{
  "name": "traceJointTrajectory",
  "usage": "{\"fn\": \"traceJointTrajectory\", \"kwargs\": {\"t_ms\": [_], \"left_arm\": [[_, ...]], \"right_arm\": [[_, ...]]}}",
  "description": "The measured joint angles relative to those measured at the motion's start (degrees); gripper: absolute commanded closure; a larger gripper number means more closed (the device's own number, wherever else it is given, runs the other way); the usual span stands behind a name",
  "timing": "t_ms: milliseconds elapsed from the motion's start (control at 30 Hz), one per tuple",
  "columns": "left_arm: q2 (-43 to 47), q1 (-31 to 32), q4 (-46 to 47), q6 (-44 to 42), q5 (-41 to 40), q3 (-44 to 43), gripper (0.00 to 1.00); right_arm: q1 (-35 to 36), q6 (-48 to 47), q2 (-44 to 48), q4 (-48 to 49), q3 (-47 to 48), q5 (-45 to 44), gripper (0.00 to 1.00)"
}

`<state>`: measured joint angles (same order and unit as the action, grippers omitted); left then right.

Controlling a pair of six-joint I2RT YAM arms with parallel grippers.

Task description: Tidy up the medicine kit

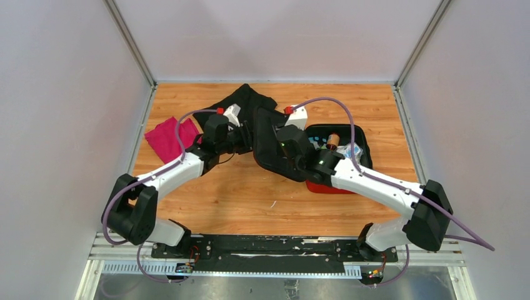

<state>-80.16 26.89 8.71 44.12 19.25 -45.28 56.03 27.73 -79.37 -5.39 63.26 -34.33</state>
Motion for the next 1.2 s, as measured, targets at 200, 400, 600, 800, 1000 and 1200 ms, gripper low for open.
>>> {"fn": "traceJointTrajectory", "kwargs": {"t_ms": [200, 400, 600, 800, 1000, 1200], "left_arm": [[-2.29, 1.66, 1.53, -0.02, 1.57, -2.25, 0.59], [-3.67, 3.63, 1.49, -0.02, 1.95, -2.95, 0.59], [-3.69, 4.92, 1.55, -0.02, 2.29, -3.43, 0.59], [-3.74, 5.81, 1.55, -0.02, 2.25, -3.43, 0.59], [-3.82, 5.99, 1.55, -0.11, 2.36, -3.43, 0.58], [-3.82, 5.99, 1.55, -0.46, 2.69, -3.48, 0.57]], "right_arm": [[-3.17, -0.11, 5.73, -3.21, -0.15, 0.87, 0.52], [-8.57, -0.46, 12.46, -7.91, -1.03, 0.76, 0.45], [-30.62, 0.5, 14.93, -14.8, -4.72, 7.04, 0.44], [-50.21, 0.9, 10.32, -18.86, -7.26, 14.91, 0.44], [-63.19, 1.2, 3.19, -19.52, -7.28, 19.34, 0.44], [-69.31, 0.42, -5.05, -19.37, -6.47, 24.11, 0.45]]}}
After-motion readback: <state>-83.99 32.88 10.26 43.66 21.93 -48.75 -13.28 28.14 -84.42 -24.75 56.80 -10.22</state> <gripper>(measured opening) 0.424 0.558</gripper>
